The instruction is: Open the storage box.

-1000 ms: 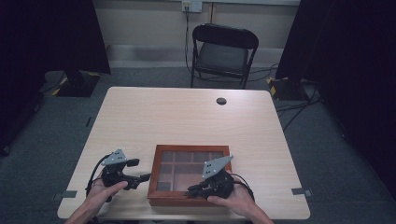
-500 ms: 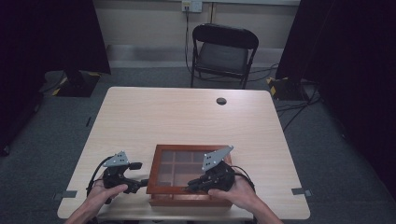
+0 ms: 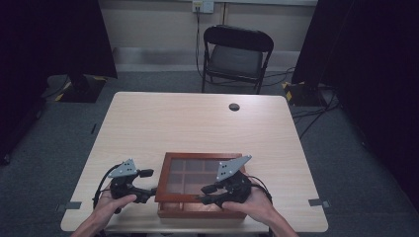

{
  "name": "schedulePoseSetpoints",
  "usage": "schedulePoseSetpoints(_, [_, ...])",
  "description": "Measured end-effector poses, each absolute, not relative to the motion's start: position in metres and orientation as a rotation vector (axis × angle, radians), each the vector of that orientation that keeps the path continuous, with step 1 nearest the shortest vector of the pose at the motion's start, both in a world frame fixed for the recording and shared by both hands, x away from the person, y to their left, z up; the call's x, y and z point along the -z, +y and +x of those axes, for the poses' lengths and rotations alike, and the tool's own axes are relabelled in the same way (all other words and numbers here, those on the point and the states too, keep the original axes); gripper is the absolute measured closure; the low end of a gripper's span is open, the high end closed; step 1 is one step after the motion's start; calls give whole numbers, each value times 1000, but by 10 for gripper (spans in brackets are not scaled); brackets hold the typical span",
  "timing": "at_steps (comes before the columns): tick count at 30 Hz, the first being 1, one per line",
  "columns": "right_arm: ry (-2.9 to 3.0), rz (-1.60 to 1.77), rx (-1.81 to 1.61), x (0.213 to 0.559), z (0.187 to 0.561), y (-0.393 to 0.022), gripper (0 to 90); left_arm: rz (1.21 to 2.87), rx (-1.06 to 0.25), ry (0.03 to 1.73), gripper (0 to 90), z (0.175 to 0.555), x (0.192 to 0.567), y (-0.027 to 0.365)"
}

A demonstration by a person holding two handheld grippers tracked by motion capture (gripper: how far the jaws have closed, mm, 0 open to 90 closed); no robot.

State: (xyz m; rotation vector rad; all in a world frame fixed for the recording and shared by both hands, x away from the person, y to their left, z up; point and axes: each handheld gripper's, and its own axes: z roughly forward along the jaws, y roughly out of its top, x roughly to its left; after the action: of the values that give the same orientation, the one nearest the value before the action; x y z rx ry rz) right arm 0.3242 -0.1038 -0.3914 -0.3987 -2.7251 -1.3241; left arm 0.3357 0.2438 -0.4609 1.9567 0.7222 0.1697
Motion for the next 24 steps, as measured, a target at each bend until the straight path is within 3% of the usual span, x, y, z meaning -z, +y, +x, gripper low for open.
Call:
schedulePoseSetpoints(2, [-2719, -425, 1343, 390, 323, -110, 547, 1970, -170, 721, 200, 336, 462, 243])
schedulePoseSetpoints(6, [-2722, -472, 1382, 385, 321, -122, 510, 1957, -183, 723, 208, 335, 460, 241])
schedulePoseSetpoints(14, [-2705, -610, 1501, 382, 318, -159, 302, 1901, -221, 731, 206, 336, 453, 242])
schedulePoseSetpoints(24, [-2716, -662, 1543, 386, 317, -177, 228, 1876, -207, 700, 190, 339, 441, 233])
